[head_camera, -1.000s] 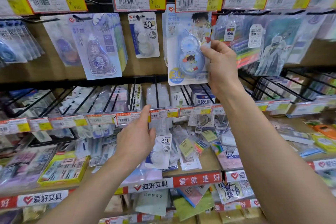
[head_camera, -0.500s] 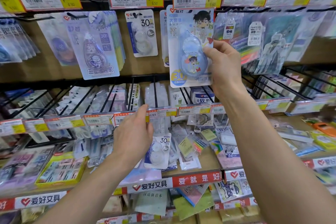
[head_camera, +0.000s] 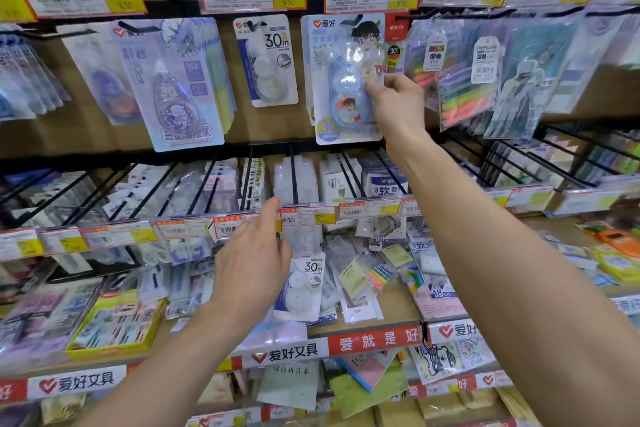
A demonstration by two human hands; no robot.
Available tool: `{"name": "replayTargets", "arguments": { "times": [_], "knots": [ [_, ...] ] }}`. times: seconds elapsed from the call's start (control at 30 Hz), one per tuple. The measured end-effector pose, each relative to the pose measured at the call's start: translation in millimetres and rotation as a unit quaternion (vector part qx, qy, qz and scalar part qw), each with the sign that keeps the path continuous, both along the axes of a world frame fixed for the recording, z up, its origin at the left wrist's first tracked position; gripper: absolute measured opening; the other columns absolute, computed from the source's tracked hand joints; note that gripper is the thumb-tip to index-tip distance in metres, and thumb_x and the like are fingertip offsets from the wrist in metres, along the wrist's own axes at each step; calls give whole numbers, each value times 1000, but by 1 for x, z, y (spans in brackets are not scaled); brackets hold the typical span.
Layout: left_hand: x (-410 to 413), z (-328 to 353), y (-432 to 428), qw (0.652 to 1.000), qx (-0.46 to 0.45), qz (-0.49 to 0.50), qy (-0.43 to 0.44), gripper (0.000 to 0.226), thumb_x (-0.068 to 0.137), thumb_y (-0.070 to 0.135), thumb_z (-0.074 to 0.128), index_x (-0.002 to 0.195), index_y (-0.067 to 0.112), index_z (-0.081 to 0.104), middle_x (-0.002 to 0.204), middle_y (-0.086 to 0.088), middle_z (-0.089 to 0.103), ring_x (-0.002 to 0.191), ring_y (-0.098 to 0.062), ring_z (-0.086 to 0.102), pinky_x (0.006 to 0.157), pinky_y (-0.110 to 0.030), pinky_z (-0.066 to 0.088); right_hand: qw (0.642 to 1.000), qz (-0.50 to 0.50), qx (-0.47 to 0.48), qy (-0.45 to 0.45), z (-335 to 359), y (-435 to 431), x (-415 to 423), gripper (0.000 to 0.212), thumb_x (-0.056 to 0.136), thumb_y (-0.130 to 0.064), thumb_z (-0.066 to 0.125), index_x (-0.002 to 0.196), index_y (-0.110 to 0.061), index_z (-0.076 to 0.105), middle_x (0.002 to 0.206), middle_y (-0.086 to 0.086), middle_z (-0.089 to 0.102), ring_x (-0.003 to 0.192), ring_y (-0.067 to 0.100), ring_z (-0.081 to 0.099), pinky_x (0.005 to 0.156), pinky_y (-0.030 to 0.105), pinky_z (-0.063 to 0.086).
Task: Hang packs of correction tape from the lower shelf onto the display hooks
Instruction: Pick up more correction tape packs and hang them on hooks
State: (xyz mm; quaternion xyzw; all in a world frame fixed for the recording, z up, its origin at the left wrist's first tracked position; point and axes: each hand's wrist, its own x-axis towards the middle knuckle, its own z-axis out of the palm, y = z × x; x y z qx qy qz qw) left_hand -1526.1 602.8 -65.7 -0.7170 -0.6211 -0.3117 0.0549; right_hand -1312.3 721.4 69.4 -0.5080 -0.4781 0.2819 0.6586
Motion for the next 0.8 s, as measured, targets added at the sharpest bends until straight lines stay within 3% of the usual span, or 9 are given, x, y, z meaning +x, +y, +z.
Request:
{"name": "replayTargets", "arguments": {
  "times": [0.27,0.4,0.5,0.63,0.73,0.8],
  "knots": [
    [-2,-8,-14,999,24,-39,27,58,91,29,61,145,21,41,88,5,59,85,-22,59,56,-35,44,995,-53,-64,-51,7,37,-10,35,96,-32,61,69,-20,43,69,-4,44,61,13,39,58,30,33],
    [-2,-11,-22,998,21,-50,33,52,91,30,61,140,20,48,92,5,62,89,-21,60,60,-35,47,993,-64,-72,-66,2,39,-11,28,98,-41,58,87,-15,57,77,-4,53,68,12,48,57,28,36],
    [-3,-15,-28,997,24,-58,39,49,88,27,66,135,20,52,91,4,65,86,-23,61,57,-37,50,992,-67,-83,-72,-5,36,-9,31,100,-47,54,101,-16,60,92,-2,61,81,14,56,67,30,42],
    [-5,-29,-30,995,45,-58,67,43,81,22,75,122,14,63,85,3,67,77,-23,63,51,-34,48,986,-80,-101,-103,-19,24,-4,37,99,-47,55,119,-17,62,108,-2,63,104,20,61,81,31,45],
    [-8,-44,-32,995,31,-59,77,36,78,21,78,111,17,66,83,3,66,77,-24,63,53,-34,50,983,-77,-99,-136,-33,-1,1,40,99,-40,59,133,-17,56,117,-2,61,107,18,59,91,33,48],
    [-11,-55,-34,995,6,-56,83,30,77,21,80,104,19,68,80,5,65,78,-24,63,53,-33,51,982,-67,-89,-151,-43,-23,3,36,96,-33,61,129,-19,57,122,-2,63,108,17,60,92,31,47]
  ]
}}
